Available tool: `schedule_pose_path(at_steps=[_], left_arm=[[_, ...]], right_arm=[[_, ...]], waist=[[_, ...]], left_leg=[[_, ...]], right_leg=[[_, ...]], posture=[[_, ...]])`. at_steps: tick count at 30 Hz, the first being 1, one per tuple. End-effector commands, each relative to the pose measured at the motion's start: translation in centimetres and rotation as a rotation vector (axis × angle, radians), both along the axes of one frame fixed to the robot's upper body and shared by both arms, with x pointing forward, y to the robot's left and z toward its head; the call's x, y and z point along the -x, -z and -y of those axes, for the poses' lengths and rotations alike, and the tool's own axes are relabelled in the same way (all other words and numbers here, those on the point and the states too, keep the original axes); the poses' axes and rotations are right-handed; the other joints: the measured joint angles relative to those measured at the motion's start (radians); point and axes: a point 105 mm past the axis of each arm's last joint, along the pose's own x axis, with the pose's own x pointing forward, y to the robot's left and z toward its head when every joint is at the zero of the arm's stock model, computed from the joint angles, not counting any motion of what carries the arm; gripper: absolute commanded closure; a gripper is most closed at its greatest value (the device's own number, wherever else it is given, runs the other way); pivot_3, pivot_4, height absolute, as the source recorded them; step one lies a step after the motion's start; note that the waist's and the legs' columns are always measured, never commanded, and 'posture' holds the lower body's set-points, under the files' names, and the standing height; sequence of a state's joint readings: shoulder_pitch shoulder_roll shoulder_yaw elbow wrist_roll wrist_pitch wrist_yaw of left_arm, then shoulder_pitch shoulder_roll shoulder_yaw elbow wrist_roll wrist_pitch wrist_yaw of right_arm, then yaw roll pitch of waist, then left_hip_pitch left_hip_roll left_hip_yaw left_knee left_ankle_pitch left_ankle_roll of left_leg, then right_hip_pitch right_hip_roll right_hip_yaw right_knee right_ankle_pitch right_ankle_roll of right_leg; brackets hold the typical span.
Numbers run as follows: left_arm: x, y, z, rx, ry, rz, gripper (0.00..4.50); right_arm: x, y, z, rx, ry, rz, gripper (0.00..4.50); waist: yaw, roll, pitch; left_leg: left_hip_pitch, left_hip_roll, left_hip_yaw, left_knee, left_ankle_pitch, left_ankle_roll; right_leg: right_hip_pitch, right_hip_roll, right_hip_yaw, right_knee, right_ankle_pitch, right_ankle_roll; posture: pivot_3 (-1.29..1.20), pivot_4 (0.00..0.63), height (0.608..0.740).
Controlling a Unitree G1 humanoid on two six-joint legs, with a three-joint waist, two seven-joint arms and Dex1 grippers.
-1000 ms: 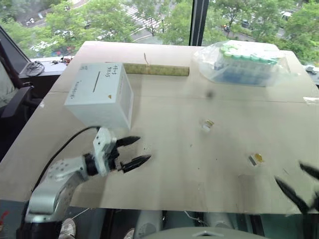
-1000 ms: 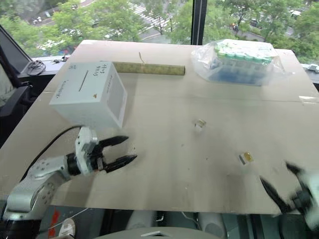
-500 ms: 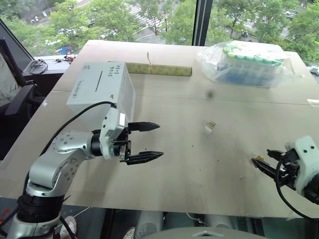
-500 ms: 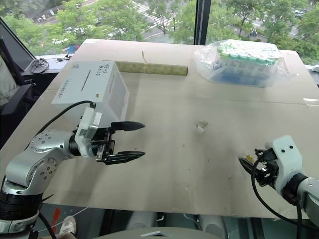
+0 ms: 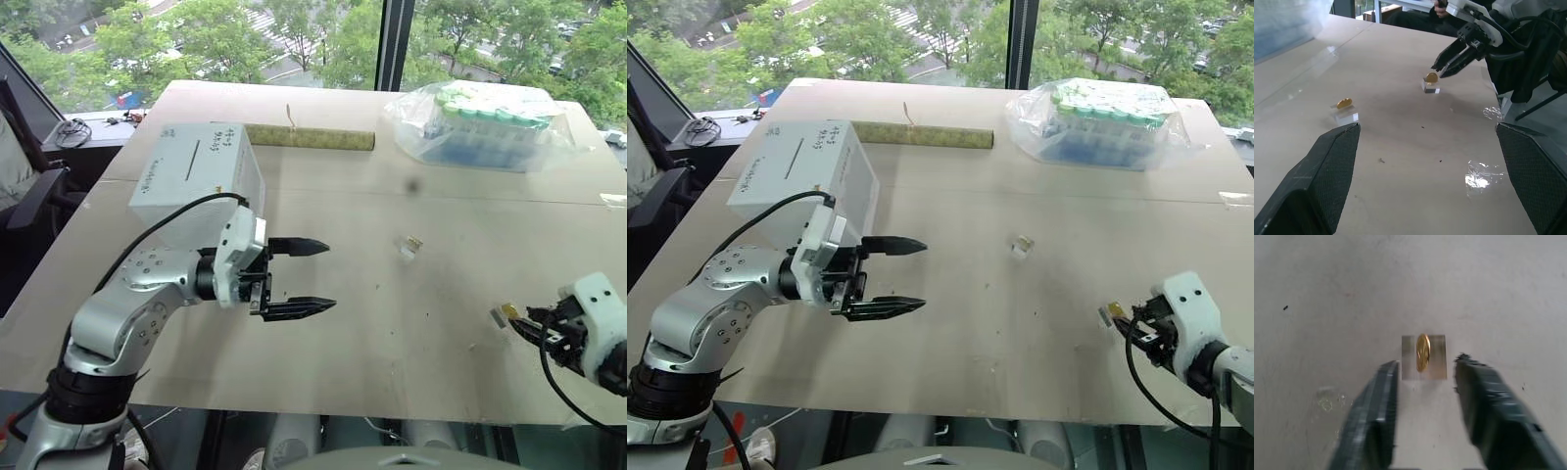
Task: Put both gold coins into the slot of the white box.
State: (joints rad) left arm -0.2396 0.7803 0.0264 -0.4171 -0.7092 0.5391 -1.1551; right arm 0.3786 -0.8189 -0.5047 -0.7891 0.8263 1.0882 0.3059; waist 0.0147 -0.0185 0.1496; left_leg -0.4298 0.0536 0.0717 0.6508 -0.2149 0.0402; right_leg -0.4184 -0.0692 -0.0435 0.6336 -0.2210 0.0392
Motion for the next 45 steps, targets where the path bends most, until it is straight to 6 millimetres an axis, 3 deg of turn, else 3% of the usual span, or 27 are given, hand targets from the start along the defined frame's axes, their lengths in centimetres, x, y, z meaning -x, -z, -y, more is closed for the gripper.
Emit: schedule_pose_path(at_steps=[1, 8, 11, 13, 27, 31, 45], left_arm=[[-0.1, -0.6, 0.2, -0.001, 0.012, 0.041, 0.00], [0.0, -0.6, 0.4, 0.002, 0.024, 0.045, 0.00], [0.2, -0.5, 0.4, 0.000, 0.029, 0.044, 0.00], [0.2, -0.5, 0.3, -0.001, 0.030, 0.044, 0.00], [0.2, -0.2, 0.0, -0.004, 0.021, 0.048, 0.00], [0.2, -0.2, -0.1, -0.005, 0.015, 0.049, 0.00], [0.2, 0.3, -0.2, -0.003, 0.008, 0.050, 0.00]], right_arm=[[-0.3, -0.5, -0.4, 0.020, -0.017, 0.023, 2.64], [-0.1, -0.2, -0.2, 0.026, -0.008, 0.012, 2.64], [-0.1, 0.1, 0.1, 0.025, -0.004, 0.009, 3.50], [-0.1, 0.2, 0.2, 0.024, -0.008, 0.008, 4.44], [-0.2, 1.2, 0.4, 0.029, -0.039, 0.009, 4.44], [-0.3, 1.1, 0.6, 0.040, -0.034, 0.024, 3.19], [-1.1, 0.2, 0.6, 0.024, -0.030, 0.057, 3.19]], waist=[[0.000, 0.000, 0.000], [0.001, 0.000, 0.000], [0.001, 0.000, 0.000], [0.001, 0.000, 0.000], [0.000, 0.000, 0.000], [0.001, 0.000, 0.000], [0.000, 0.000, 0.000]], left_leg=[[0.000, 0.000, 0.000, 0.000, 0.000, 0.000], [0.000, 0.000, 0.000, 0.000, 0.000, 0.000], [0.000, 0.000, 0.000, 0.000, 0.000, 0.000], [0.000, 0.000, 0.000, 0.000, 0.000, 0.000], [0.000, 0.000, 0.000, 0.000, 0.000, 0.000], [0.000, 0.000, 0.000, 0.000, 0.000, 0.000], [0.000, 0.000, 0.000, 0.000, 0.000, 0.000]], right_leg=[[0.000, 0.000, 0.000, 0.000, 0.000, 0.000], [0.000, 0.000, 0.000, 0.000, 0.000, 0.000], [0.000, 0.000, 0.000, 0.000, 0.000, 0.000], [0.000, 0.000, 0.000, 0.000, 0.000, 0.000], [0.000, 0.000, 0.000, 0.001, 0.000, 0.000], [0.000, 0.000, 0.000, 0.001, 0.000, 0.000], [0.000, 0.000, 0.000, 0.001, 0.000, 0.000]], posture=[[0.00, 0.150, 0.740], [0.00, 0.150, 0.740], [0.00, 0.150, 0.740], [0.00, 0.150, 0.740], [0.00, 0.150, 0.740], [0.00, 0.150, 0.740], [0.00, 0.150, 0.740]])
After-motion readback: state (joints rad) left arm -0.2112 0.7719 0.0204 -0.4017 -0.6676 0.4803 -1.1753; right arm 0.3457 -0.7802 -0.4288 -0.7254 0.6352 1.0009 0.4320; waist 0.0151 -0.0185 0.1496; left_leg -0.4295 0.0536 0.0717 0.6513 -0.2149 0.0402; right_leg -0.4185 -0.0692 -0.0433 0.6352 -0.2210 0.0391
